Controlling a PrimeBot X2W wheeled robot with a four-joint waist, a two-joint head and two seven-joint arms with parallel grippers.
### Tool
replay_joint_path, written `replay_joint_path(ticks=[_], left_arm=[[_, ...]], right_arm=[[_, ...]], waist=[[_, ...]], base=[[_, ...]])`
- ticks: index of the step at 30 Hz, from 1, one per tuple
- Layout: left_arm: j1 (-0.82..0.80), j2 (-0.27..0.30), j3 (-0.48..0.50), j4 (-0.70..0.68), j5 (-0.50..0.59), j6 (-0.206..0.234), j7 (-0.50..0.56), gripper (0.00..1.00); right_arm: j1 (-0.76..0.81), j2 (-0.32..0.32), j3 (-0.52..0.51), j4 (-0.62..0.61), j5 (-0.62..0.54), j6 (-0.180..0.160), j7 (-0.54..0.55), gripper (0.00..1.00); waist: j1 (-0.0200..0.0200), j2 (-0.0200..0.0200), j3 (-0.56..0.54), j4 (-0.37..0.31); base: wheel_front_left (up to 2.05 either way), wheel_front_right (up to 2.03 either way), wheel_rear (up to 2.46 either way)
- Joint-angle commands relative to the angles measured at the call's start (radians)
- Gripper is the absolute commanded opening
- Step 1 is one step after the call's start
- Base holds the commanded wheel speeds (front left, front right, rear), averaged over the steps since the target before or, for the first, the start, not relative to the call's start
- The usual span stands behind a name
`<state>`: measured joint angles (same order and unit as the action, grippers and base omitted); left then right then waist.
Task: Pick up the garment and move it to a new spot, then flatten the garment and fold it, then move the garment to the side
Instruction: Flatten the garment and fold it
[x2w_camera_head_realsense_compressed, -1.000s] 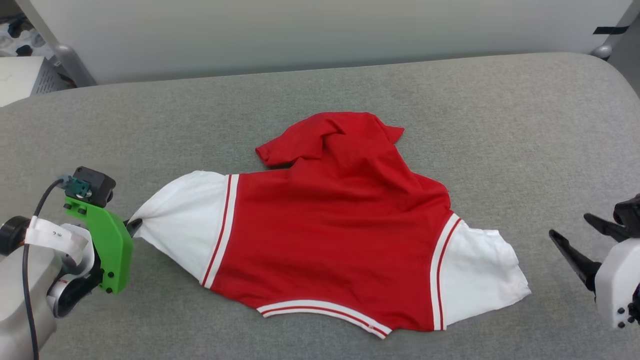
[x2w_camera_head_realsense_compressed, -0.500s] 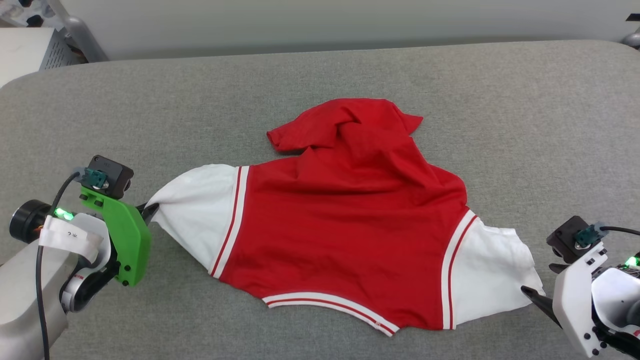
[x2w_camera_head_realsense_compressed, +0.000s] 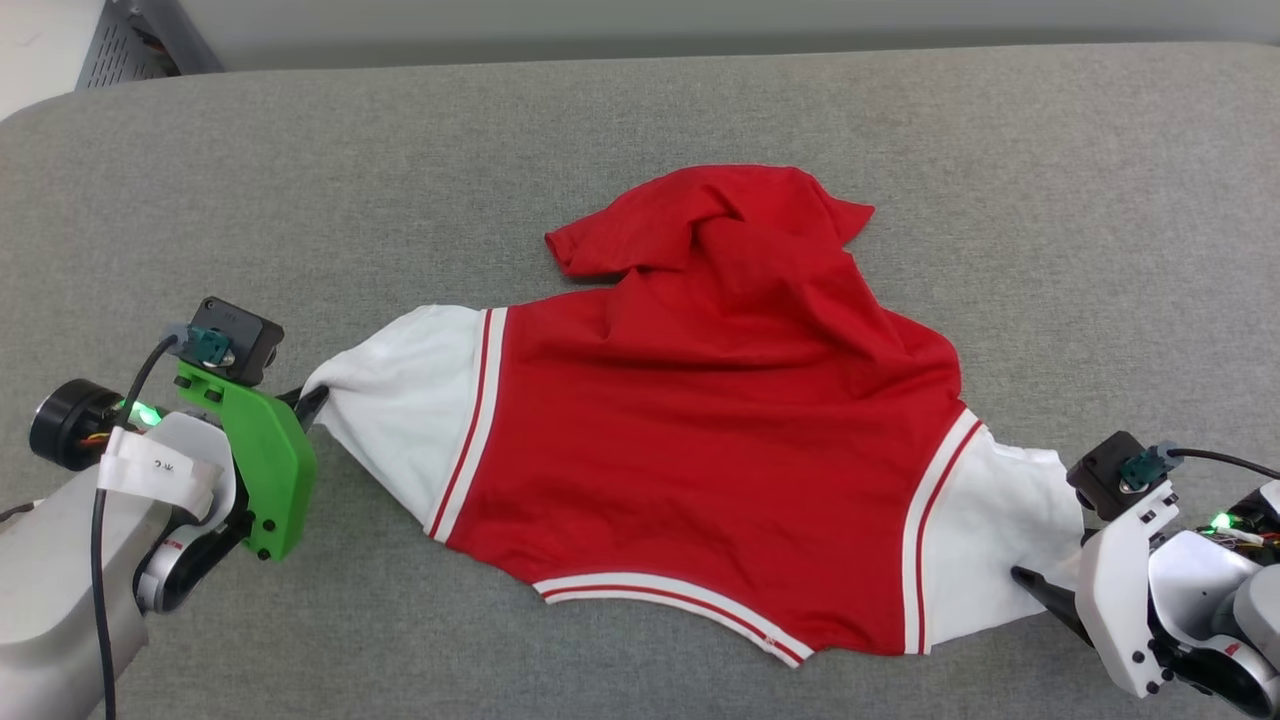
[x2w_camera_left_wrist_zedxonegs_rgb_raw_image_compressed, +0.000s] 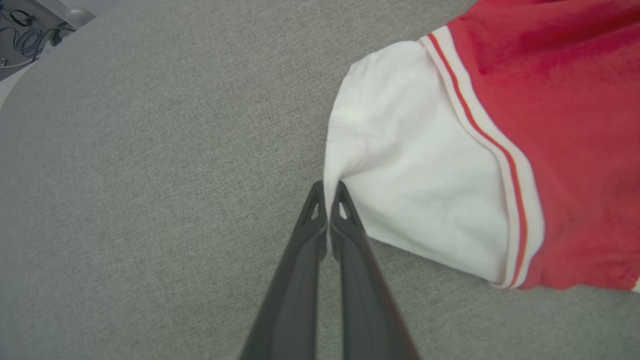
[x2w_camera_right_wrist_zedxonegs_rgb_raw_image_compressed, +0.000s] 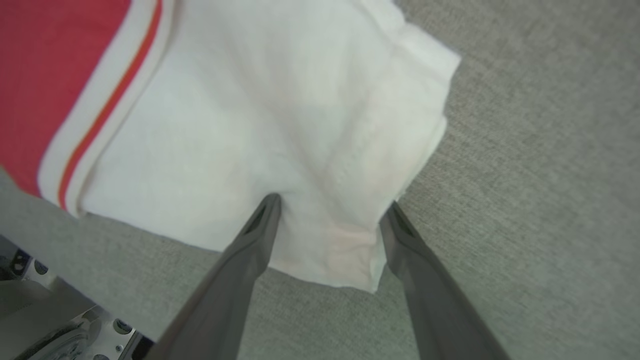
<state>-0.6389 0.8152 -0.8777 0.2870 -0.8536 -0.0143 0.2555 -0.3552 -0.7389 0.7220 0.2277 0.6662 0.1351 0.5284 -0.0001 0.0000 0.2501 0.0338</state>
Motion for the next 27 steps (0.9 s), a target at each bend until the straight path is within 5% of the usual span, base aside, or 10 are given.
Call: replay_joint_path(ticks=[1, 2, 3, 4, 14, 22, 27], left_arm=[[-0.012, -0.004, -0.001, 0.006, 0.002, 0.002, -0.008, 0.00], [-0.009, -0.004, -0.002, 0.008, 0.000, 0.002, -0.010, 0.00], [-0.007, -0.004, -0.002, 0.010, -0.001, 0.002, -0.012, 0.00], [-0.003, -0.004, -0.002, 0.012, -0.004, 0.001, -0.014, 0.00], [0.055, 0.024, 0.022, -0.031, -0.032, 0.011, -0.086, 0.00], [0.069, 0.046, 0.112, -0.207, -0.097, 0.036, -0.188, 0.00], [0.017, 0.018, 0.191, -0.372, -0.151, 0.043, -0.249, 0.00]], right_arm=[[0.004, 0.020, 0.038, 0.047, 0.005, -0.004, -0.007, 1.00], [-0.002, 0.020, 0.053, 0.055, 0.012, -0.004, -0.019, 1.00], [-0.006, 0.021, 0.065, 0.059, 0.020, -0.004, -0.031, 0.39], [-0.012, 0.021, 0.077, 0.061, 0.030, -0.004, -0.049, 0.00], [-0.023, -0.013, 0.063, -0.012, 0.052, -0.004, -0.237, 0.00], [0.022, -0.032, -0.145, -0.186, 0.088, -0.004, -0.290, 0.00], [0.033, 0.014, -0.371, -0.349, 0.087, -0.004, -0.288, 0.00]], waist=[[0.0001, 0.0000, -0.002, -0.003], [0.0001, 0.0000, -0.004, -0.004], [0.0001, 0.0000, -0.006, -0.006], [0.0001, 0.0000, -0.010, -0.009], [0.0001, 0.0000, -0.098, -0.033], [0.0001, 0.0000, -0.162, -0.043], [0.0001, 0.0000, -0.191, -0.039]], base=[[0.00, 0.00, 0.00], [0.00, 0.00, 0.00], [0.00, 0.00, 0.00], [0.00, 0.00, 0.00], [0.00, 0.00, 0.00], [0.00, 0.00, 0.00], [0.00, 0.00, 0.00]])
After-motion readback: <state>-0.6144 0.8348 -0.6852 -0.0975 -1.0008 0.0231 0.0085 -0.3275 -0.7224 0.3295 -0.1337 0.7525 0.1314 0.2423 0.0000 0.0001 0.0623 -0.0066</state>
